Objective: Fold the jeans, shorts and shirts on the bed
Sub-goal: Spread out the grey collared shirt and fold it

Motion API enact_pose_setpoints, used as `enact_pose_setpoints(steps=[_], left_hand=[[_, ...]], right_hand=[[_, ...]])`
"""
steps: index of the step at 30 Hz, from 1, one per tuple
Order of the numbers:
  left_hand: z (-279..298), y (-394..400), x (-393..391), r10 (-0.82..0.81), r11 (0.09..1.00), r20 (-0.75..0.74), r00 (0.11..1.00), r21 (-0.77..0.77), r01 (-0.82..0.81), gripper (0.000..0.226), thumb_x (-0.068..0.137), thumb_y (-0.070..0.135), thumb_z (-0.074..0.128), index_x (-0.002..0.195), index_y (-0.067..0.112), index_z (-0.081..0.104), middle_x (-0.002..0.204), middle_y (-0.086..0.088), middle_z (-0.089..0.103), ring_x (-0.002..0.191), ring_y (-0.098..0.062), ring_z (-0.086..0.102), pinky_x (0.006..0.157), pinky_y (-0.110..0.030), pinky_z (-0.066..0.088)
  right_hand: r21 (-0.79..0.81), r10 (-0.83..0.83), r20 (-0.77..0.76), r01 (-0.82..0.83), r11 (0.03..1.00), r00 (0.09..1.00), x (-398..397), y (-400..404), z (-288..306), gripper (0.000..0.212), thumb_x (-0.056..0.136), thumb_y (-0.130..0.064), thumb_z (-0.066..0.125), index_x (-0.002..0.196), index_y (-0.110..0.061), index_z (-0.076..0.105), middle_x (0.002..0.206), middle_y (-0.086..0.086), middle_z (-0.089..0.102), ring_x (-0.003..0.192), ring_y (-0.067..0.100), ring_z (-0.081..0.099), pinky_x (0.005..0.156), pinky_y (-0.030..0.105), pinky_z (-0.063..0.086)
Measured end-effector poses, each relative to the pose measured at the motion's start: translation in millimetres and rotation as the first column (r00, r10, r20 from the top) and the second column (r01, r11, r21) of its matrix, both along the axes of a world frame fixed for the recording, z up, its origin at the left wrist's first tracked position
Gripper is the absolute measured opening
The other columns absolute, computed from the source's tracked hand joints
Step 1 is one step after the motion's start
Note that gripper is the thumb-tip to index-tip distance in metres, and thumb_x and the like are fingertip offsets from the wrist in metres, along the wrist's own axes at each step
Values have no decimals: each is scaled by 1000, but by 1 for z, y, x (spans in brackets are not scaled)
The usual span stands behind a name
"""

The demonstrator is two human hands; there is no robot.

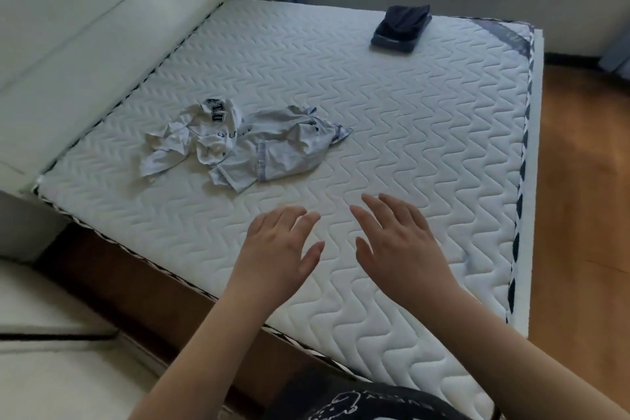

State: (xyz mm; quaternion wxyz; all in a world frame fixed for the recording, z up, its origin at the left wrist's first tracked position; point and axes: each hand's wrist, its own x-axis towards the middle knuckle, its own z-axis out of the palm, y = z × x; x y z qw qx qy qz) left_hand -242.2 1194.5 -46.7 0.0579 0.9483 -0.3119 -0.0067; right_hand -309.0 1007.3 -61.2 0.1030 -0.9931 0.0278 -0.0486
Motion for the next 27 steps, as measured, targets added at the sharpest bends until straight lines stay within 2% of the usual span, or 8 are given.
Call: enact_pose_setpoints(steps=[2, 4, 7, 11, 15, 17, 22, 27], left_hand=[[0, 15, 7, 35, 999, 25, 999, -9, -35, 42, 94, 41, 55, 130, 21, 58, 129, -1, 59, 123, -23, 53, 102, -41, 38], [2, 34, 18, 72, 997, 36, 997, -12, -72, 45, 95, 45, 46, 131, 21, 58, 130, 0, 59, 123, -23, 52, 102, -41, 38], [-1, 71, 40, 106, 994, 39, 994, -23, -105, 53, 93, 49, 34, 132, 22, 56, 129, 1, 58, 123, -22, 52, 102, -40, 38], [-19, 128, 84, 134, 990, 35, 990, -52, -133, 48, 95, 44, 47, 137, 22, 51, 132, 0, 56, 126, -23, 50, 104, -41, 37], [-33, 186, 132, 90, 994, 17, 996, -59, -89, 58, 97, 48, 43, 147, 21, 35, 138, -4, 47, 129, -25, 43, 105, -42, 36], [-34, 215, 153, 69, 997, 36, 997, -47, -67, 58, 97, 51, 37, 146, 19, 38, 138, -5, 48, 129, -26, 44, 104, -42, 38], [-36, 266, 202, -30, 999, 24, 999, -20, 31, 58, 93, 48, 37, 141, 16, 47, 132, -7, 54, 124, -28, 50, 99, -44, 43], [-45, 270, 230, -78, 997, -39, 996, -2, 78, 60, 92, 48, 34, 140, 16, 50, 133, -7, 55, 126, -28, 50, 99, -45, 42]], right_hand=[[10, 34, -1, -34, 999, 999, 15, 11, 1, 46, 93, -31, 56, 137, -17, 54, 145, 6, 49, 137, 27, 42, 113, 43, 30], [9, 74, -19, -74, 997, 997, 32, 27, 3, 48, 95, -33, 51, 141, -18, 50, 149, 5, 44, 140, 26, 36, 115, 42, 25], [-2, 102, -9, -102, 995, 995, 57, 60, 3, 46, 91, -30, 58, 136, -17, 55, 144, 7, 51, 135, 28, 43, 112, 43, 31], [-20, 100, 2, -100, 995, 995, 97, 111, -8, 47, 87, -29, 62, 132, -16, 59, 140, 7, 54, 132, 29, 48, 109, 43, 36], [-68, 35, -33, -37, 997, 999, 140, 179, -20, 48, 93, -29, 53, 140, -17, 50, 148, 8, 45, 140, 28, 36, 116, 43, 24], [-84, 1, -47, -5, 996, 999, 159, 211, -23, 49, 92, -28, 55, 139, -16, 51, 147, 9, 46, 140, 29, 36, 116, 44, 24], [-77, -83, -49, 79, 994, 995, 184, 258, -22, 49, 83, -24, 67, 130, -14, 61, 138, 10, 56, 132, 30, 49, 110, 44, 35], [-59, -156, -121, 150, 987, 980, 188, 267, -30, 51, 85, -28, 65, 134, -17, 56, 143, 8, 52, 135, 29, 44, 112, 44, 32]])
